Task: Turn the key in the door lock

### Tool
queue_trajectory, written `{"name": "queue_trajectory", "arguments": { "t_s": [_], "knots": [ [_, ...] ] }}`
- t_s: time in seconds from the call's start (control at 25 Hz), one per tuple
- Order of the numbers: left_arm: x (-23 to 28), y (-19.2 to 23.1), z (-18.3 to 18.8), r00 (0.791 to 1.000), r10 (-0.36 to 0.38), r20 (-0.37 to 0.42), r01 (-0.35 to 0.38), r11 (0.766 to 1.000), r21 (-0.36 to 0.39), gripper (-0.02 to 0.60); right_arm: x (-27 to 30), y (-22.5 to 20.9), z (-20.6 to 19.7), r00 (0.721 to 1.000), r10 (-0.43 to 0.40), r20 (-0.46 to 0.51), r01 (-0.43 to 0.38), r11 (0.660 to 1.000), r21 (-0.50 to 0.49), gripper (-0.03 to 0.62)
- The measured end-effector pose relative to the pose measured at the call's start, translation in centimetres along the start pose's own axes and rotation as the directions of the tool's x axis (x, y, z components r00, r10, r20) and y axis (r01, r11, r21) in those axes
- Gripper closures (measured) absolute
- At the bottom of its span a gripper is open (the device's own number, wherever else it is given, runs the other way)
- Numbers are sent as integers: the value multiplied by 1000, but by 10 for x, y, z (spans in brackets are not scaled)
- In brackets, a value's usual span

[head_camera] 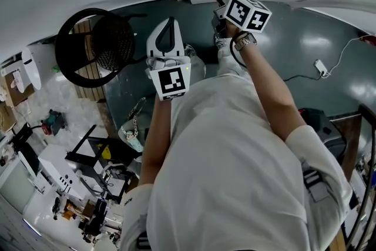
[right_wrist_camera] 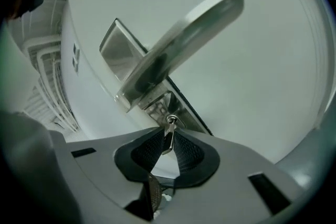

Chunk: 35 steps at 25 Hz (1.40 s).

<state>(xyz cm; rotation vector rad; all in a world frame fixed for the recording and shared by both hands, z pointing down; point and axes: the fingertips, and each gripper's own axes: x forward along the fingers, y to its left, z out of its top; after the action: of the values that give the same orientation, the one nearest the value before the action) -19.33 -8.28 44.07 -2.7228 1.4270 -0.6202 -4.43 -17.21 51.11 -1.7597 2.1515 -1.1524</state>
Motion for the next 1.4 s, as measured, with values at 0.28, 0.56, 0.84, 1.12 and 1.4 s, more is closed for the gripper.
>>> {"name": "queue_trajectory", "arguments": {
  "t_s": [0.28, 0.56, 0.84, 1.12, 1.4],
  "knots": [
    [-12, 6, -11, 1000, -6, -1, 6, 1000, -10, 572, -1, 2, -2, 991, -134, 0, 133, 980, -147, 542],
    [-27, 22, -18, 1000, 2, 5, -2, 1000, -16, 572, -4, 5, -3, 980, -199, 17, 198, 955, -221, 542],
    [-36, 31, -27, 1000, -8, 12, 9, 1000, -25, 572, -5, 6, -2, 950, -312, 35, 300, 867, -398, 542],
    [-39, 39, -34, 1000, -24, 19, 25, 999, -21, 572, -4, 8, -3, 910, -402, 98, 389, 752, -532, 566],
    [-41, 46, -30, 999, -37, 37, 37, 999, -16, 572, -4, 17, -8, 853, -491, 177, 432, 473, -768, 565]
  ]
}}
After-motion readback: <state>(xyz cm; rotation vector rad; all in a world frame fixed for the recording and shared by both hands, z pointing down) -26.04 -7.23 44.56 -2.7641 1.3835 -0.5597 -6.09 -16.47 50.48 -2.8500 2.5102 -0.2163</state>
